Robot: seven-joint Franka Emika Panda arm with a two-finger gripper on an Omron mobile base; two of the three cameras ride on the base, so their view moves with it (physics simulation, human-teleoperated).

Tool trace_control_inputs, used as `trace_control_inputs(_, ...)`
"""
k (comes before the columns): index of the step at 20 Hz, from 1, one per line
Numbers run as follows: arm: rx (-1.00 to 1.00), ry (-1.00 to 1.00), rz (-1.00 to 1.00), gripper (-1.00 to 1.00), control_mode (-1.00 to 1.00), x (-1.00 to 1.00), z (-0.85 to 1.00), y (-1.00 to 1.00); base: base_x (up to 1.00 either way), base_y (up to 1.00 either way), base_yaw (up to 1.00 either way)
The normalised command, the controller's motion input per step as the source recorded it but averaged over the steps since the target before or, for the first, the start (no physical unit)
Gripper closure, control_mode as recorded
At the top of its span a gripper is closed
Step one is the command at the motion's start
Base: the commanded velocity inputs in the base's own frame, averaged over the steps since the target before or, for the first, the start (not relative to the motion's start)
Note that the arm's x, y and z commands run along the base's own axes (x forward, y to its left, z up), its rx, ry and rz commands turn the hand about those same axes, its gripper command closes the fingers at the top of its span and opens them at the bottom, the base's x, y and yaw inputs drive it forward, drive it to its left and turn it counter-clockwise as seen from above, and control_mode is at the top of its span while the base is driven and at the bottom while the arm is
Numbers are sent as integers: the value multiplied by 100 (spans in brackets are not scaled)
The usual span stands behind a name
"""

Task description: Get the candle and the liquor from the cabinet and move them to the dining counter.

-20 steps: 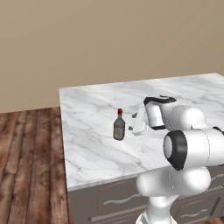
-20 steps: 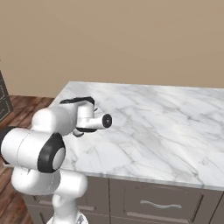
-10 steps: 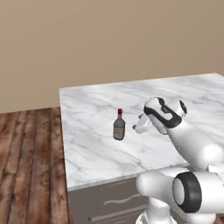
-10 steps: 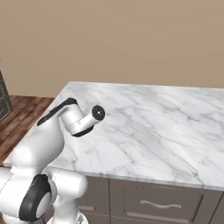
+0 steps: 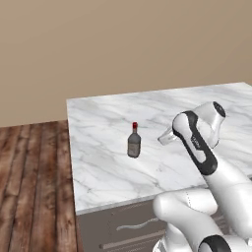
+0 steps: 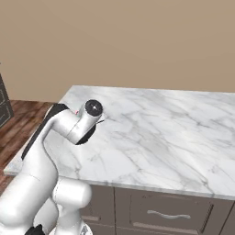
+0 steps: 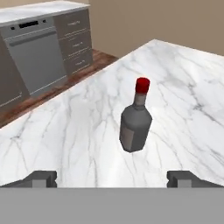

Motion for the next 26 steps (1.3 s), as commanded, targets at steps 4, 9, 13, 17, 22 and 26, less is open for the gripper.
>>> trace_control_inputs(4, 4, 7, -24, -100, -100, -59, 47, -3, 0, 0, 0)
trace_control_inputs(9, 2, 0, -26, -100, -100, -65, 40, -2, 0, 0, 0)
trace_control_inputs(13, 0, 2, -30, -100, -100, -51, 40, -3, 0, 0, 0)
trace_control_inputs(17, 0, 1, -24, -100, -100, -51, 44, -11, 0, 0, 0)
trace_control_inputs(22, -6, 1, -9, -100, -100, -53, 44, -9, 0, 0, 0)
trace_control_inputs(26, -5, 0, -4, -100, -100, -57, 35, -7, 0, 0, 0)
